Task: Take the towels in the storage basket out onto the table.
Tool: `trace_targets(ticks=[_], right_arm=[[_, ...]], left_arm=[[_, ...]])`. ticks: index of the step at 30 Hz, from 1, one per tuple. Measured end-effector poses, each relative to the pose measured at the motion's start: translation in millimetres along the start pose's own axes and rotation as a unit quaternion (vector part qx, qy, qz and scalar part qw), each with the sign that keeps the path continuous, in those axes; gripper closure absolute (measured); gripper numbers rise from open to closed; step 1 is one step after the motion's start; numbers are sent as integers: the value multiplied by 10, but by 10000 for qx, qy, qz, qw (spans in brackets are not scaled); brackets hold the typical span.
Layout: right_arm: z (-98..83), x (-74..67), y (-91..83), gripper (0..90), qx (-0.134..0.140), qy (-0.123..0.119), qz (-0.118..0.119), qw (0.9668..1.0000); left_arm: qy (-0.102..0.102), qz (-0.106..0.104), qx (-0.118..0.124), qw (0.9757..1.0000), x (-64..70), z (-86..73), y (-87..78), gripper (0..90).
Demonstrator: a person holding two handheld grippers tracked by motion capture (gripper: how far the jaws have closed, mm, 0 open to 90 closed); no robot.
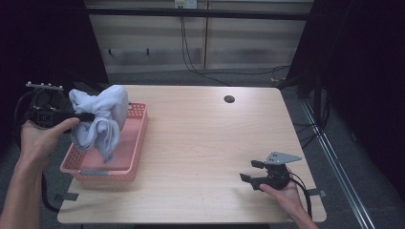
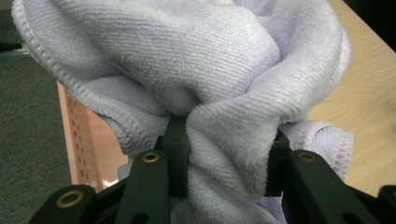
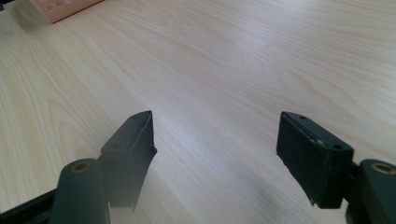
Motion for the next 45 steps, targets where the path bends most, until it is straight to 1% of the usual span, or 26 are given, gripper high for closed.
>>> trace_targets(ticks=[2, 3, 5, 8, 13, 14, 15, 20, 23, 26, 28, 30, 32, 33, 34, 36, 38, 39, 42, 45], right_arm=[[0, -4, -2, 273, 2, -6, 1, 10000], [1, -6, -4, 273, 2, -7, 4, 10000], [2, -2, -9, 273, 16, -14, -7, 10000], [2, 4, -7, 273, 19, -4, -7, 10000], [3, 4, -9, 273, 20, -4, -5, 10000], [3, 5, -9, 273, 22, -4, -9, 10000], [3, 5, -9, 273, 21, -1, -1, 10000], [2, 1, -11, 273, 18, -6, -10, 10000], [5, 9, -15, 274, 34, -6, -5, 10000], [5, 7, -20, 273, 34, 13, -8, 10000], [5, 8, -22, 273, 42, 8, -8, 10000], [6, 9, -24, 273, 48, 15, -9, 10000], [5, 9, -26, 273, 44, 8, -14, 10000], [5, 9, -27, 273, 46, 16, -11, 10000], [7, 10, -28, 273, 54, 14, -13, 10000], [7, 12, -30, 273, 60, 5, -13, 10000], [6, 14, -32, 273, 57, 7, -16, 10000], [6, 15, -33, 273, 59, 7, -18, 10000], [5, 17, -32, 273, 57, 5, -15, 10000], [5, 17, -32, 273, 58, 9, -12, 10000]], left_arm=[[42, 29, -42, 10000, 23, 17, -18, 635], [81, 48, -100, 9999, 39, 32, -32, 635], [130, 118, -72, 9998, 57, 46, -55, 635], [164, 98, -24, 9998, 73, 68, -89, 633], [170, 60, 139, 9997, 110, 114, -149, 632], [210, 65, 141, 9997, 115, 118, -163, 632], [218, 41, 234, 9995, 137, 138, -182, 632], [250, 28, 351, 9991, 191, 179, -227, 632], [289, -4, 427, 9987, 267, 205, -244, 632], [394, -39, 462, 9981, 332, 222, -257, 632], [442, -54, 495, 9978, 408, 241, -261, 632], [505, -115, 531, 9972, 479, 266, -264, 632], [508, -135, 588, 9969, 531, 289, -262, 631], [554, -155, 575, 9967, 562, 308, -261, 631], [548, -171, 603, 9965, 589, 328, -256, 631], [607, -177, 601, 9962, 624, 358, -253, 631], [592, -206, 662, 9958, 673, 394, -244, 631], [619, -239, 680, 9955, 696, 415, -237, 631], [673, -237, 681, 9951, 763, 454, -199, 630], [710, -321, 687, 9946, 819, 488, -153, 630]])
Point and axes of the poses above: each handheld gripper's, and its own axes: y roughly forward along the jaws, z roughly out of its top, x roughly to its right, the point moved 4 cm from there along y, roughly forward along the jaws, and after that the axes turned 6 degrees about -x, right-handed, at the moved point
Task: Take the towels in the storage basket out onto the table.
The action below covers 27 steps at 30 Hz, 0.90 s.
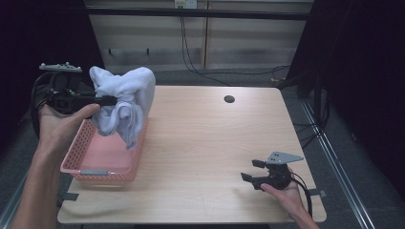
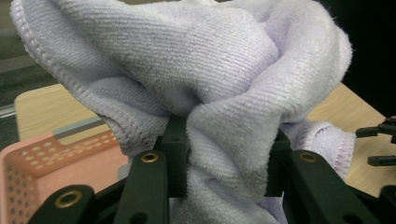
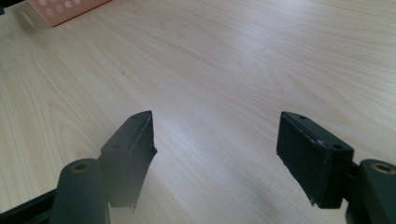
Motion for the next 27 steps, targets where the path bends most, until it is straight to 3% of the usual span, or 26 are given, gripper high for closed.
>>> trace_targets(ticks=[8, 14, 20, 27], right_arm=[[-3, -3, 6, 273, -18, -3, 10, 10000], [-2, 12, -9, 273, 8, 11, -8, 10000], [3, 33, -27, 273, 46, 19, -30, 10000], [3, 55, -54, 274, 88, 53, -59, 9999]], left_arm=[[68, -123, 35, 9999, 172, 100, 162, 630], [232, -299, -8, 9993, 349, 99, 346, 629], [218, -492, 38, 9985, 553, 43, 594, 626], [414, -736, -112, 9964, 818, -112, 935, 619]])
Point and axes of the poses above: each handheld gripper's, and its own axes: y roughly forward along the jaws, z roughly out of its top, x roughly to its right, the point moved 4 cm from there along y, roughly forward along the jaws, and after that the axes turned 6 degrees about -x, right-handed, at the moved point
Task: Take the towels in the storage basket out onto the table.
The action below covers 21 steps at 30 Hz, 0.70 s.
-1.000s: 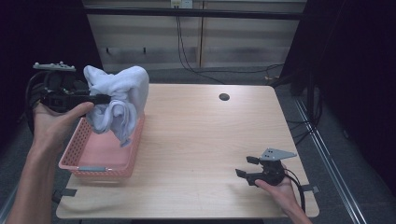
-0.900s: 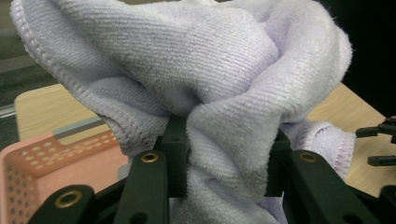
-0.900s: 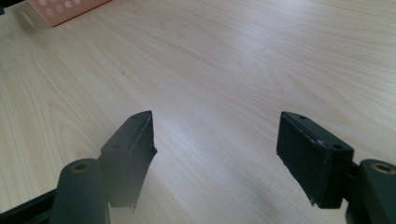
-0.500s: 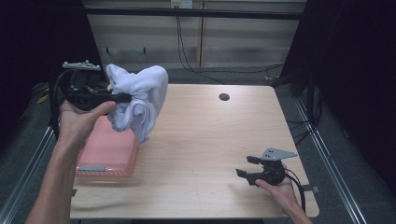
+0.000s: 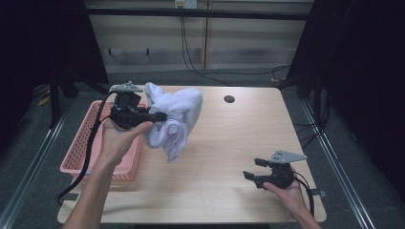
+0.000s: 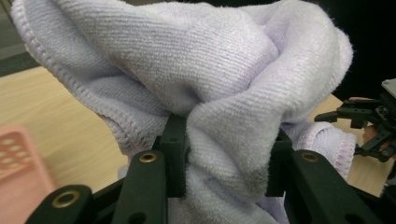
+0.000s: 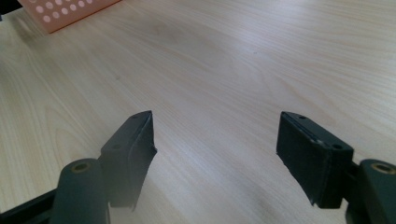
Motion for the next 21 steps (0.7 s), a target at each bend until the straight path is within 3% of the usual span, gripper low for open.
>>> trace_targets(ticks=[9, 14, 16, 21], right_arm=[[29, 36, -30, 274, 103, 31, -23, 9999], [84, 26, -27, 286, 170, 54, -11, 9998], [115, 3, -27, 286, 217, 5, 5, 9998], [176, -61, -17, 286, 274, -54, 38, 9996]], left_arm=[[200, 92, -376, 9991, 203, -241, 554, 607], [444, -68, -690, 9966, 381, -419, 893, 598], [378, -156, -672, 9969, 435, -506, 1027, 590], [362, -439, -813, 9951, 521, -739, 1332, 566]])
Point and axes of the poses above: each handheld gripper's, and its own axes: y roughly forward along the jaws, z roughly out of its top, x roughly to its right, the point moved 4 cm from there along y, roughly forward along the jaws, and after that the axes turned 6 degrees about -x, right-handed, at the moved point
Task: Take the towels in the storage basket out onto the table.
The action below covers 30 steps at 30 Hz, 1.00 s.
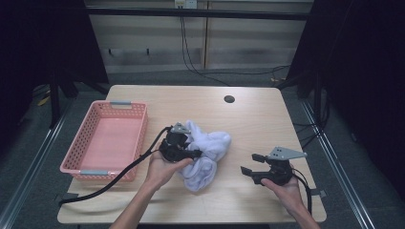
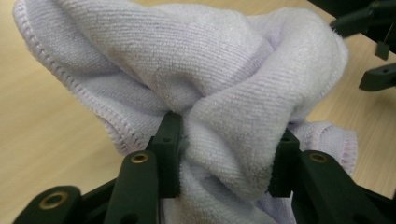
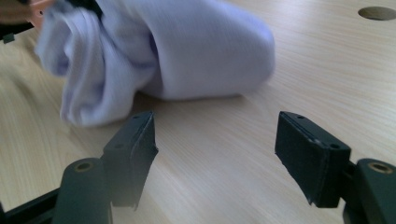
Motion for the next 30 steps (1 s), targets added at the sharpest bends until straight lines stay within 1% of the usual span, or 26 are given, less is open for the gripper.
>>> trace_targets(ticks=[2, 4, 5, 6, 7, 9, 10, 11, 13, 14, 15, 17, 18, 19, 20, 21, 22, 23, 24, 25, 26, 27, 28, 30], right_arm=[[40, -32, 20, 286, 33, -35, 46, 10000], [107, -70, 38, 299, 66, -116, 113, 9998], [161, -91, 54, 302, 102, -125, 146, 9998], [196, -104, 68, 303, 149, -120, 193, 9996], [256, -133, 92, 311, 177, -169, 255, 9994], [347, -190, 132, 312, 239, -245, 281, 9990], [400, -231, 166, 312, 267, -308, 348, 9986], [448, -275, 201, 311, 261, -371, 382, 9982], [535, -339, 286, 311, 252, -477, 395, 9978], [577, -360, 319, 311, 267, -483, 441, 9975], [616, -376, 349, 314, 293, -479, 488, 9972], [674, -413, 416, 321, 311, -479, 588, 9966], [687, -435, 458, 330, 278, -485, 638, 9964], [686, -460, 507, 342, 215, -506, 705, 9960], [666, -494, 578, 353, 72, -546, 795, 9953], [646, -509, 622, 369, -38, -604, 777, 9951], [612, -523, 678, 439, -191, -678, 752, 9947], [595, -526, 701, 504, -274, -650, 806, 9942], [582, -512, 712, 611, -306, -641, 699, 9950], [585, -486, 694, 698, -256, -613, 564, 9962], [598, -456, 668, 749, -167, -504, 628, 9966], [623, -406, 607, 788, -57, -403, 564, 9976], [635, -362, 553, 807, -4, -351, 520, 9980], [631, -297, 492, 816, -22, -371, 254, 9990]], left_arm=[[-40, -7, -19, 10000, -11, -51, 84, 540], [-29, -93, -139, 9999, -9, -105, 175, 506], [-7, -157, -149, 9998, -1, -113, 196, 472], [-2, -200, -118, 9997, 13, -117, 206, 446], [-35, -248, -70, 9997, 22, -118, 203, 404], [-14, -304, -65, 9995, 47, -121, 188, 349], [34, -262, -101, 9996, 54, -129, 165, 327], [55, -233, -110, 9997, 61, -135, 139, 303], [152, -299, -28, 9994, 89, -167, 20, 277], [112, -344, 77, 9993, 89, -188, -51, 277], [92, -420, 131, 9990, 80, -212, -123, 276], [47, -361, 277, 9990, 54, -269, -274, 285], [54, -304, 294, 9991, 37, -300, -338, 283], [15, -242, 321, 9992, 8, -340, -407, 286], [-42, -244, 342, 9991, -3, -364, -441, 286], [-72, -278, 371, 9989, -26, -409, -489, 284], [-118, -302, 389, 9987, -35, -438, -505, 293], [-154, -254, 387, 9988, -53, -482, -518, 304], [-158, -217, 388, 9989, -64, -531, -519, 313], [-143, -206, 329, 9991, -68, -584, -506, 338], [-213, -127, 318, 9992, -70, -661, -480, 351], [-256, -157, 311, 9991, -68, -721, -457, 359], [-275, -169, 288, 9991, -66, -749, -445, 379], [-283, -180, 236, 9992, -61, -794, -414, 378]])
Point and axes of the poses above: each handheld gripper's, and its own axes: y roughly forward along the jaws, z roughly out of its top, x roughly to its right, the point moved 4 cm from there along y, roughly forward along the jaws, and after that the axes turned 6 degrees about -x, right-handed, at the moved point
